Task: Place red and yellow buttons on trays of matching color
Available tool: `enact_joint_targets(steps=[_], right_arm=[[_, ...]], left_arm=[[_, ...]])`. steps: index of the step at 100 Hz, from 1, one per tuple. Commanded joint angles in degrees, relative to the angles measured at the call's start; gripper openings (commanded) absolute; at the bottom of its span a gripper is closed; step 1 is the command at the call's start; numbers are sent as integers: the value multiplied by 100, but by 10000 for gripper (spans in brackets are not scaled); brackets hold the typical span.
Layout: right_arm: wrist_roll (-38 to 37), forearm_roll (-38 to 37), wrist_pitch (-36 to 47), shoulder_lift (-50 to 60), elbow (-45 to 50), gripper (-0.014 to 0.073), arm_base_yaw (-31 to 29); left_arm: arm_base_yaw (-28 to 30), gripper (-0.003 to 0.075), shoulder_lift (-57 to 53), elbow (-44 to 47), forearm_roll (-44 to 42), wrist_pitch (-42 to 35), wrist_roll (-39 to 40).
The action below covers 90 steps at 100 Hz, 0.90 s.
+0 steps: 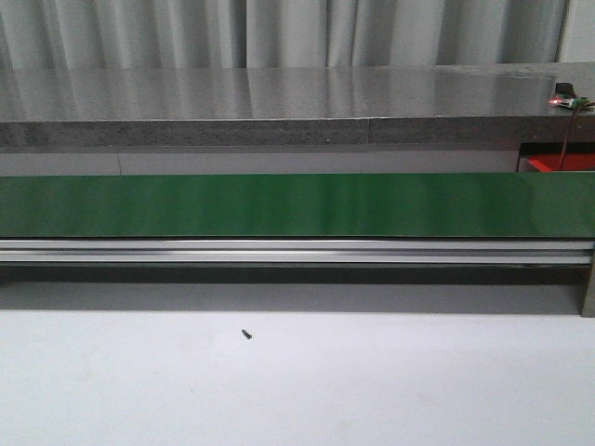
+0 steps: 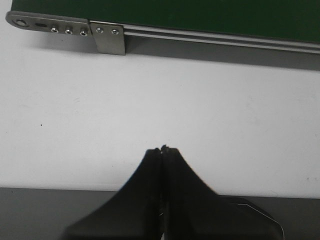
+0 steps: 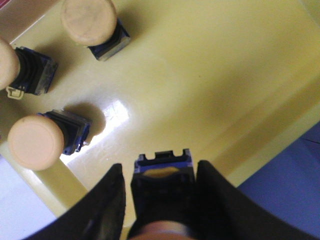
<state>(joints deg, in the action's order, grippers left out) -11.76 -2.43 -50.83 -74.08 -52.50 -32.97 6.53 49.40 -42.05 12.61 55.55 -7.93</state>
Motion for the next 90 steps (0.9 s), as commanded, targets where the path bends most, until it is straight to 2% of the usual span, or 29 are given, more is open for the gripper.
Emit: enact_joint_targets(steps=[1, 43, 61, 69, 82, 90], right_arm=[[-15, 70, 370, -147, -124, 290, -45], [-15, 83, 1218, -1600, -124, 290, -45], [-15, 387, 1378, -1922, -124, 298, -45], [-15, 387, 1388, -1946, -124, 377, -45], [-10, 387, 1439, -1934, -124, 582, -45], [-10, 387, 1433, -1898, -124, 624, -38]], left_arm=[[-40, -20, -42, -146, 88, -250, -15], [-40, -20, -42, -146, 88, -250, -15], [-40, -20, -42, -146, 88, -250, -15], [-40, -20, -42, -146, 88, -250, -15], [-40, -20, -42, -146, 88, -250, -15], [-40, -20, -42, -146, 88, -250, -15]])
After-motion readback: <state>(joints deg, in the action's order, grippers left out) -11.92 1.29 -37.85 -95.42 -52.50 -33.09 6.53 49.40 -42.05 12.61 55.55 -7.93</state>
